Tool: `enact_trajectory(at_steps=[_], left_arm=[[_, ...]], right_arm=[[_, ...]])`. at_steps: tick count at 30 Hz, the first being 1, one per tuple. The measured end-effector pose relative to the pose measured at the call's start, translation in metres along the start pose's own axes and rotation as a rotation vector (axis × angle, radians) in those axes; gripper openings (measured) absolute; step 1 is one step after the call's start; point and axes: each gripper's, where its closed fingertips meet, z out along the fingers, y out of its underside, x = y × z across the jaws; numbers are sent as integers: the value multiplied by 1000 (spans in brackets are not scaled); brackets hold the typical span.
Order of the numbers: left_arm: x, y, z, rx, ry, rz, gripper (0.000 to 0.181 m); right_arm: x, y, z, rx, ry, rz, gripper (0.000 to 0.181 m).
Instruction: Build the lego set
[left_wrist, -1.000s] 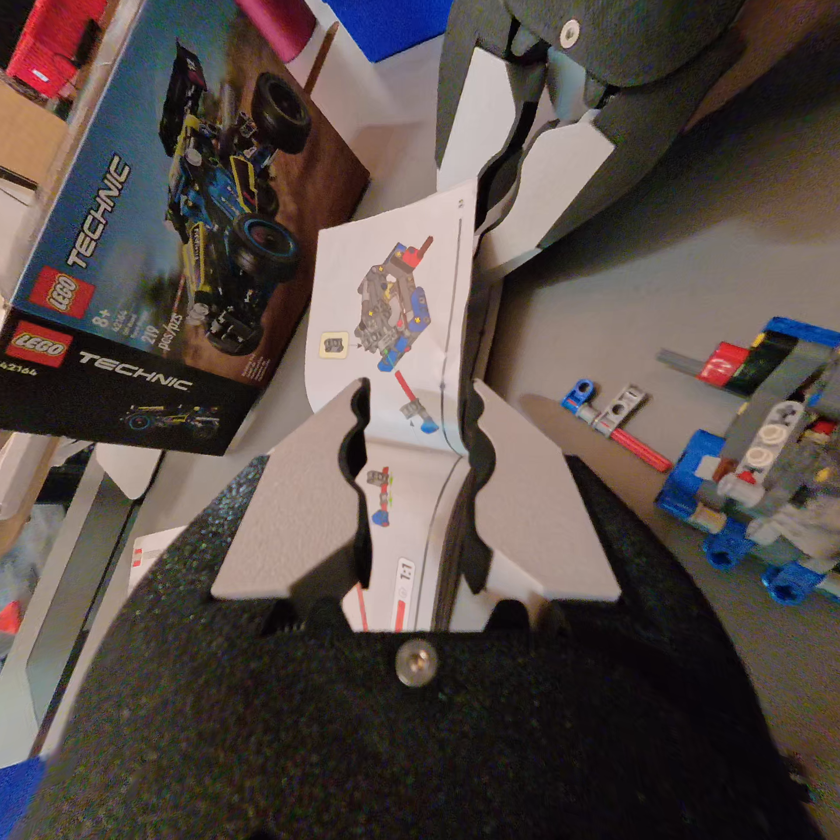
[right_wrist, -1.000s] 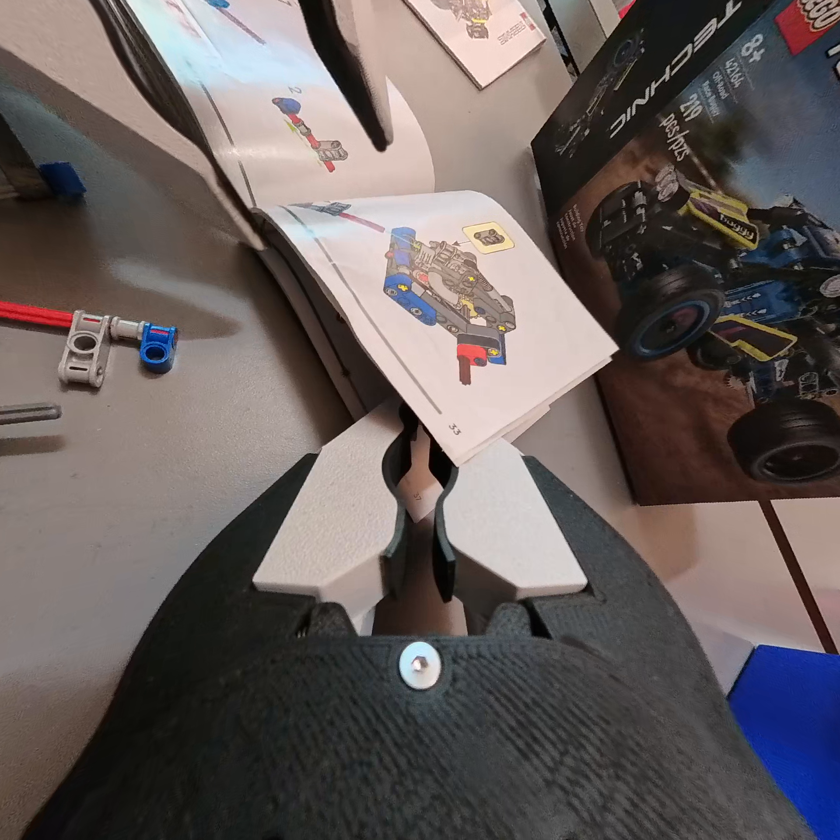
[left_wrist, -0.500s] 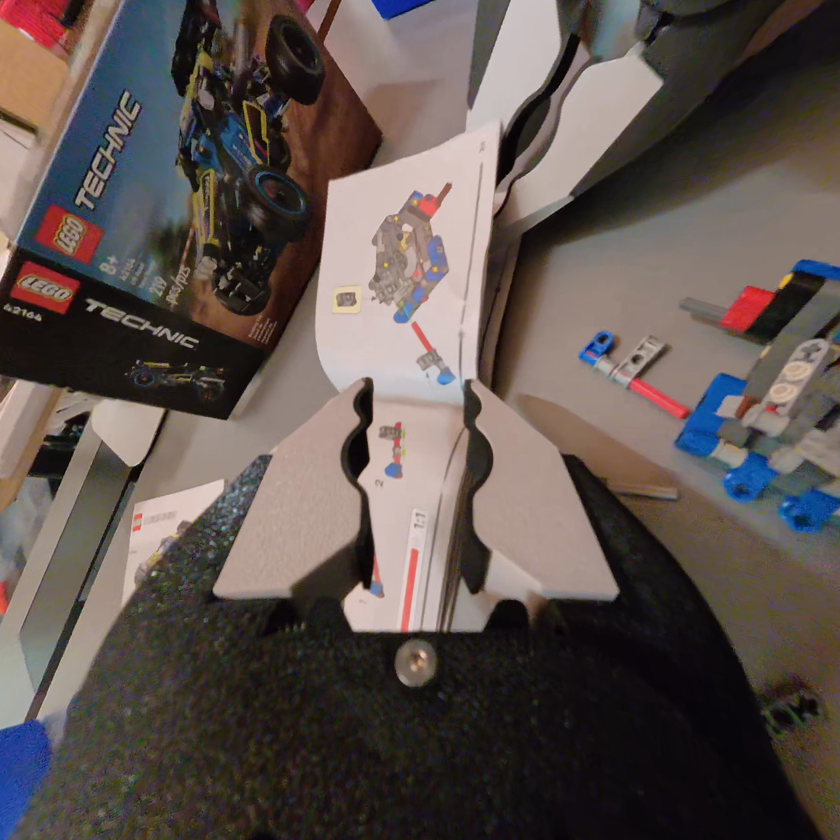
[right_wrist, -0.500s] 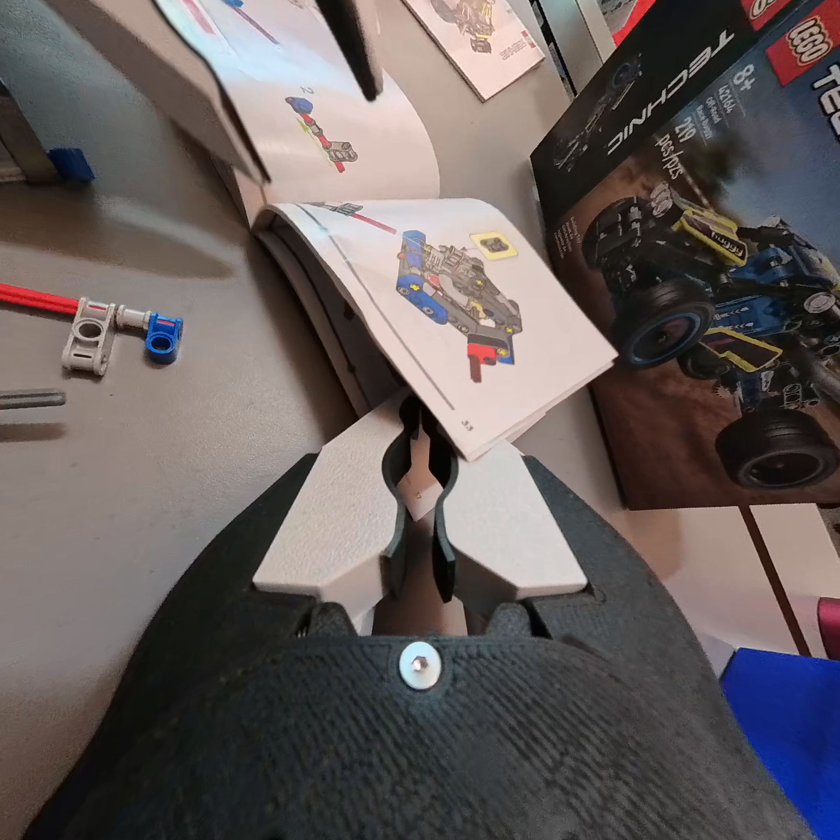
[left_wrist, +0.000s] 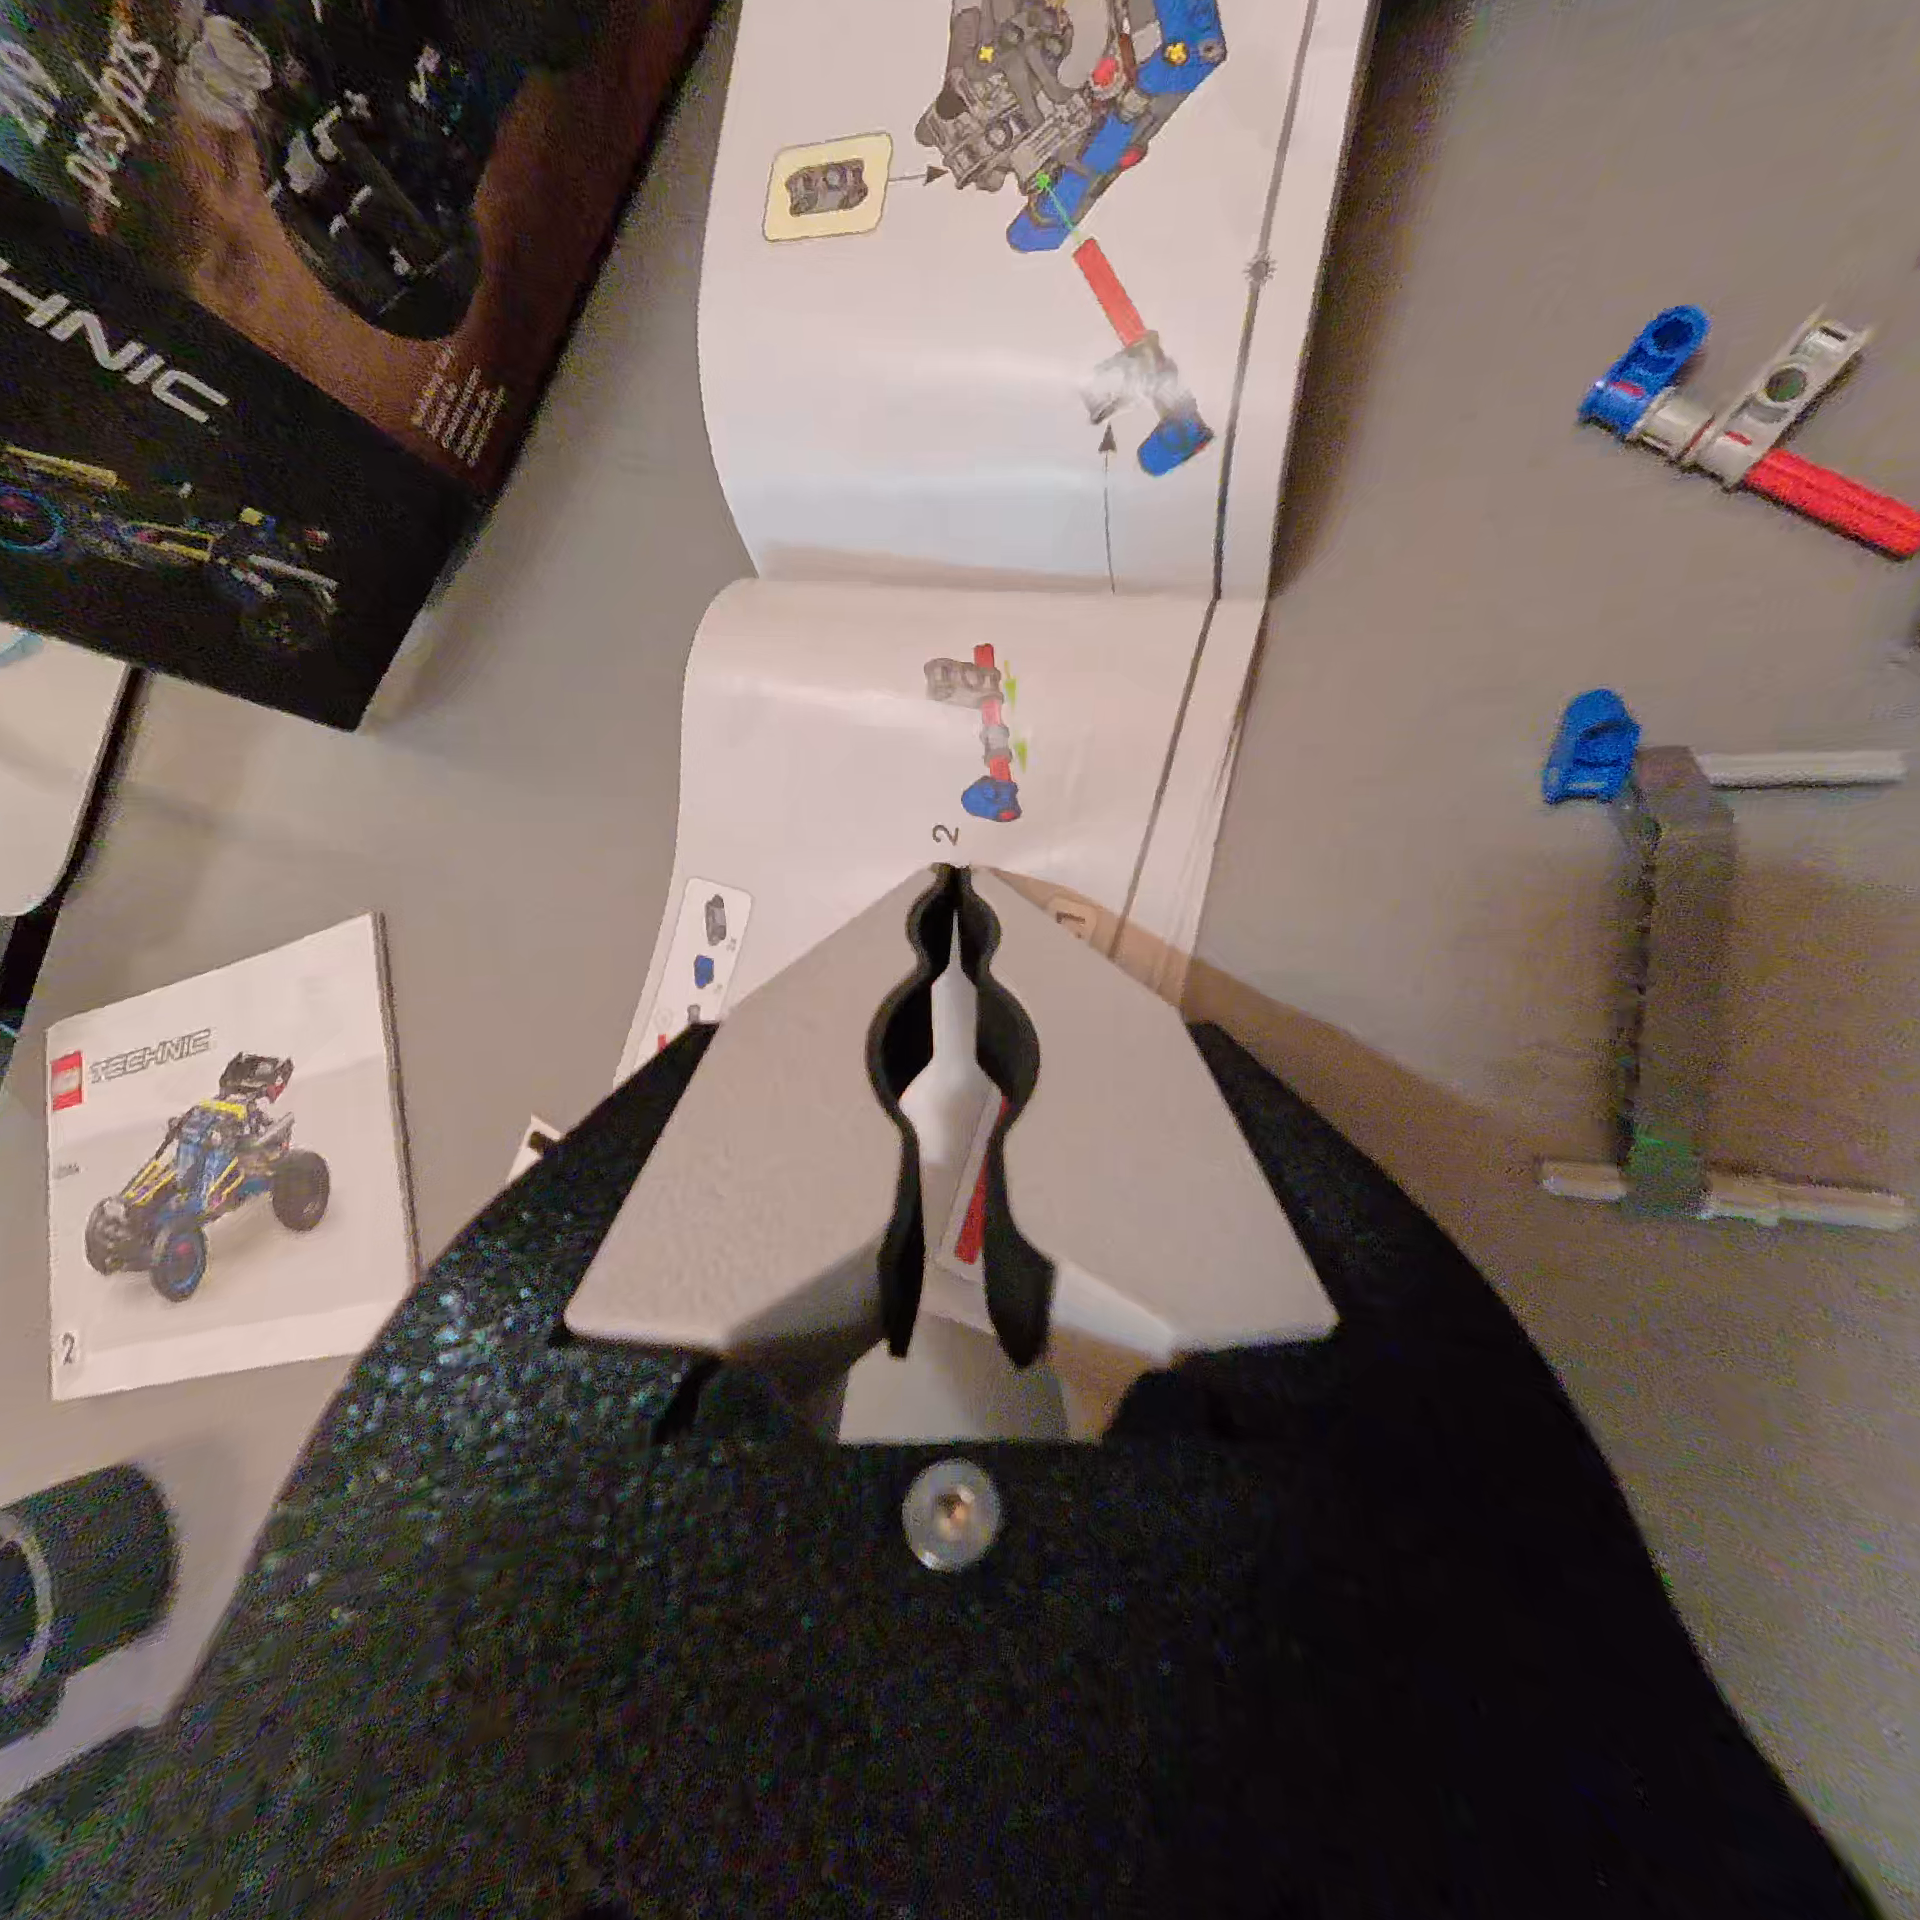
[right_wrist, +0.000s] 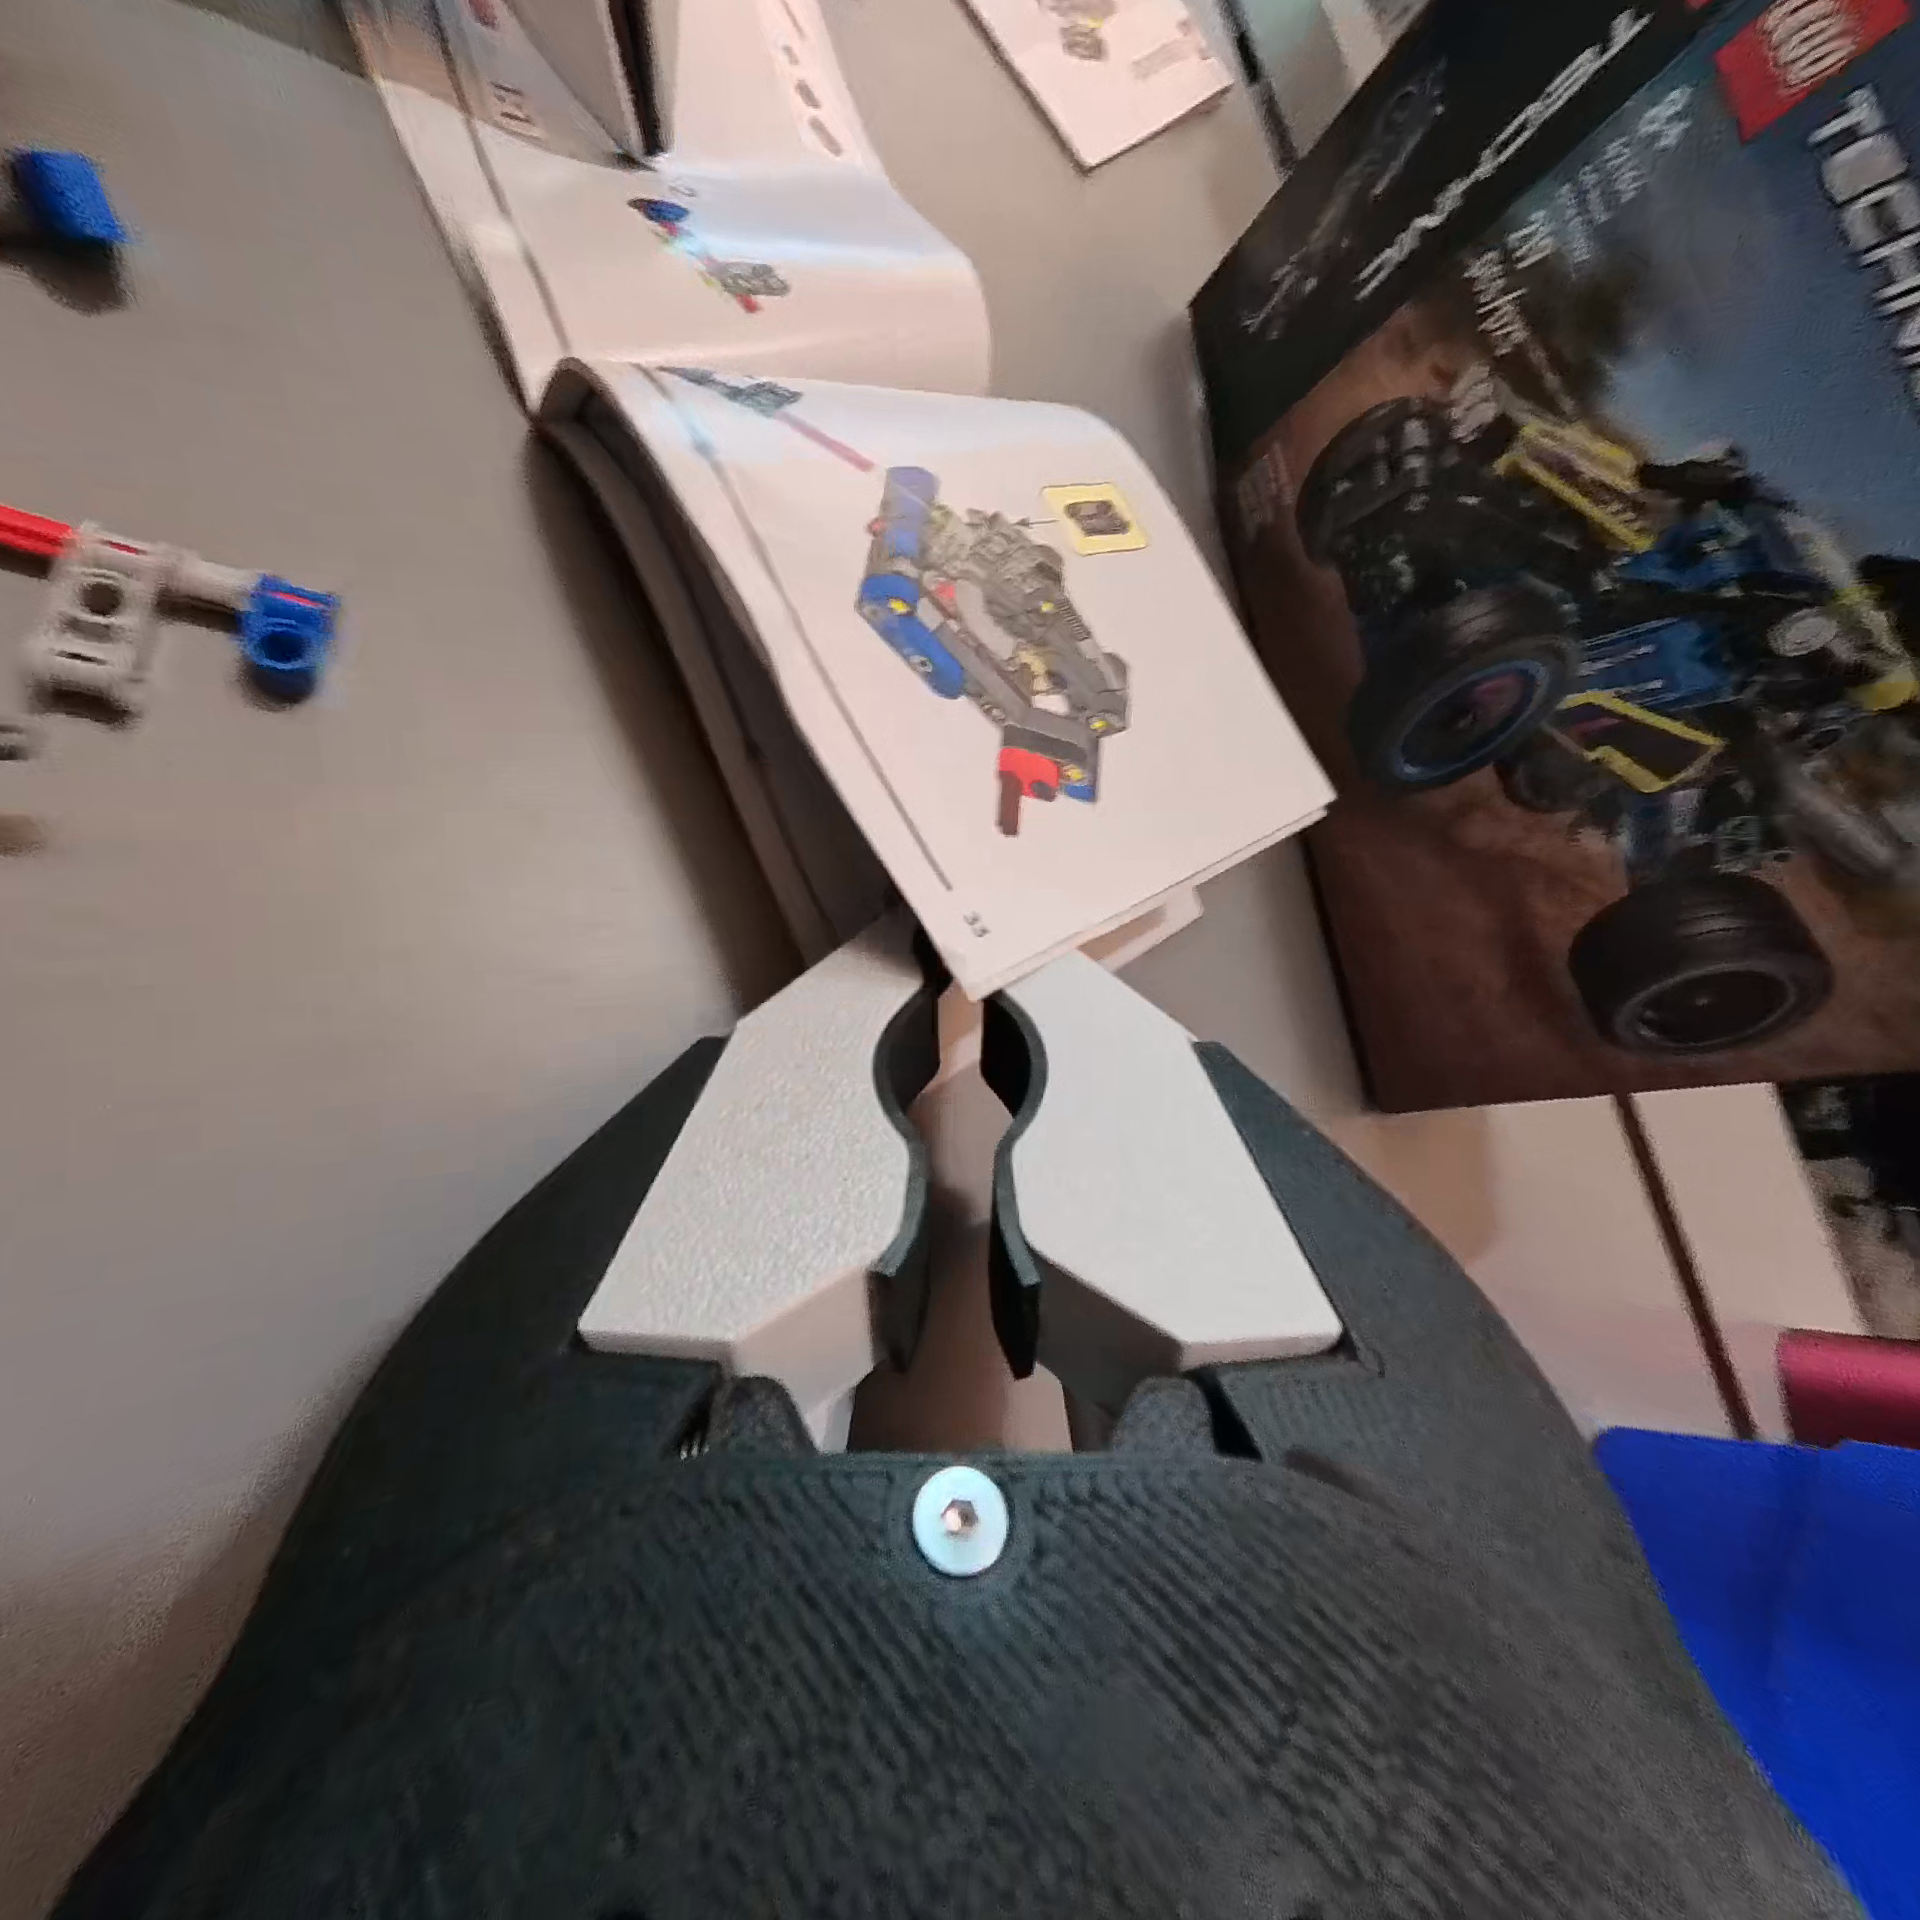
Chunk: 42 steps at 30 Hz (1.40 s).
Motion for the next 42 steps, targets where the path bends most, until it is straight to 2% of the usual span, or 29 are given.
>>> enact_trajectory(at_steps=[5, 8, 10, 11, 13, 15, 17, 18, 21, 25, 27, 34, 42], left_arm=[[-5, -2, 4, 68, 24, -76, 0], [-7, -3, 5, 80, 23, -116, 0], [-9, -3, 5, 71, 29, -151, 0], [-12, -2, 3, 57, 17, -179, 6], [-20, -16, -4, 111, -26, -215, 9], [-12, -51, -9, 245, -3, -238, 3], [7, -75, -4, 298, 50, -189, 1], [14, -75, 4, 267, 54, -133, 1], [25, -55, 26, 113, 18, 57, 0], [31, -57, 31, 134, -43, 229, 0], [31, -58, 31, 156, -68, 268, 0], [31, -58, 30, 169, -180, 421, 0], [31, -59, 29, 175, -238, 478, 0]], right_arm=[[3, -7, 6, 73, 29, -127, 0], [-8, -3, 3, 17, -14, -235, 0], [-14, -4, -2, 27, -30, -225, 0], [-17, -4, -4, 29, -54, -205, 0], [-22, -5, -8, 40, -99, -134, 0], [-26, -5, -11, 36, -130, -102, 0], [-33, -8, -14, 53, -192, -52, 0], [-38, -10, -16, 67, -226, -31, 0], [-39, -10, -19, 73, -243, -3, 0], [-26, -2, -15, 34, -116, -84, 0], [-20, 1, -14, 23, -65, -138, 0], [-17, 4, -15, 33, -49, -180, 0], [-18, 4, -16, 60, -67, -182, 0]])
